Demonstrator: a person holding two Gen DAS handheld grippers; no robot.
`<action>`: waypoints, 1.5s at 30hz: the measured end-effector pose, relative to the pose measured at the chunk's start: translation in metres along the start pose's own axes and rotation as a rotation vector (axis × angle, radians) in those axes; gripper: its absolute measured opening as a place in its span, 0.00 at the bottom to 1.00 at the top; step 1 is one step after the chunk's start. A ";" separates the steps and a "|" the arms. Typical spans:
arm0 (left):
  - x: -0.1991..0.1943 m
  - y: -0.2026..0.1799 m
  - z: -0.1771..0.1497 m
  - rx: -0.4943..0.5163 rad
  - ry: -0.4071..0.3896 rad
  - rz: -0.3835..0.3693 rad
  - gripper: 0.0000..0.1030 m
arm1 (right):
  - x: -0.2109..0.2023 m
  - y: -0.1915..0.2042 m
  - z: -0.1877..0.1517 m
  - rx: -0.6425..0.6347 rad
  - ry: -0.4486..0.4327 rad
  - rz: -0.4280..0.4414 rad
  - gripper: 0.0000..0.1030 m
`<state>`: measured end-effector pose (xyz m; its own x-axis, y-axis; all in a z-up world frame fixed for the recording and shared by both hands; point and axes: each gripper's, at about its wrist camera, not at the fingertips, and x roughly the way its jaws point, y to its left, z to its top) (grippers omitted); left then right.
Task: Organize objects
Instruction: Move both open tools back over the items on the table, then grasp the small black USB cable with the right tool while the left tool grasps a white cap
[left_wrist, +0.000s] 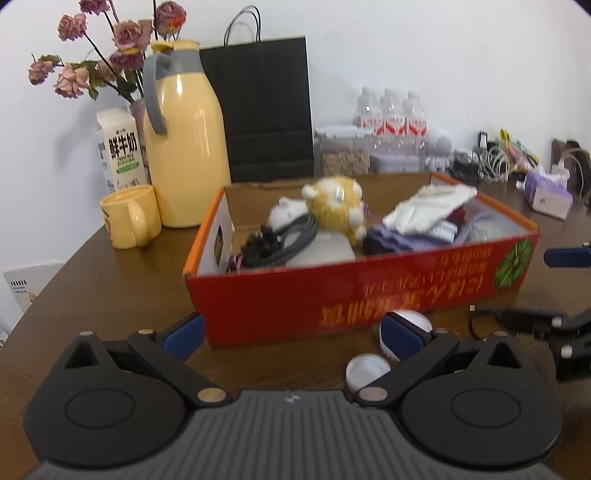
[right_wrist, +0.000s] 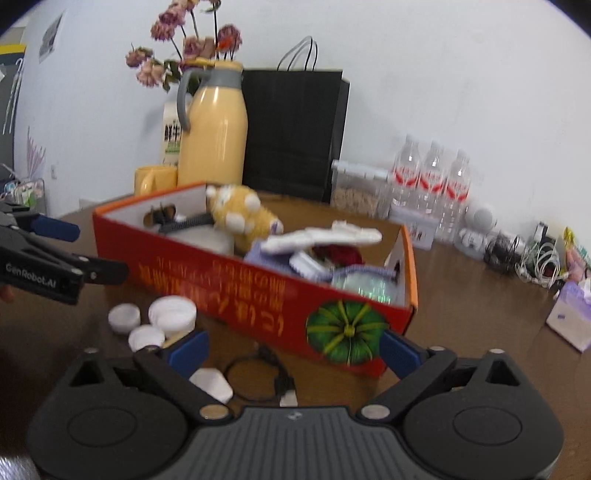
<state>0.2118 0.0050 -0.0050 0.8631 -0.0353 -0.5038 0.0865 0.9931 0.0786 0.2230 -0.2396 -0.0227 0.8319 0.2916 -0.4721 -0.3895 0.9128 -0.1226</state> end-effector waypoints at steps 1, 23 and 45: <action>0.001 0.000 -0.002 0.005 0.013 -0.004 1.00 | 0.000 -0.001 -0.001 0.004 0.007 0.001 0.88; 0.015 -0.013 -0.016 0.047 0.131 -0.134 0.69 | 0.024 -0.023 -0.007 0.144 0.129 0.054 0.40; 0.012 -0.011 -0.013 -0.016 0.099 -0.157 0.28 | 0.021 -0.015 -0.006 0.117 0.109 0.097 0.11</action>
<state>0.2148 -0.0049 -0.0233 0.7863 -0.1793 -0.5912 0.2076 0.9780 -0.0204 0.2439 -0.2493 -0.0364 0.7426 0.3525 -0.5695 -0.4117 0.9109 0.0269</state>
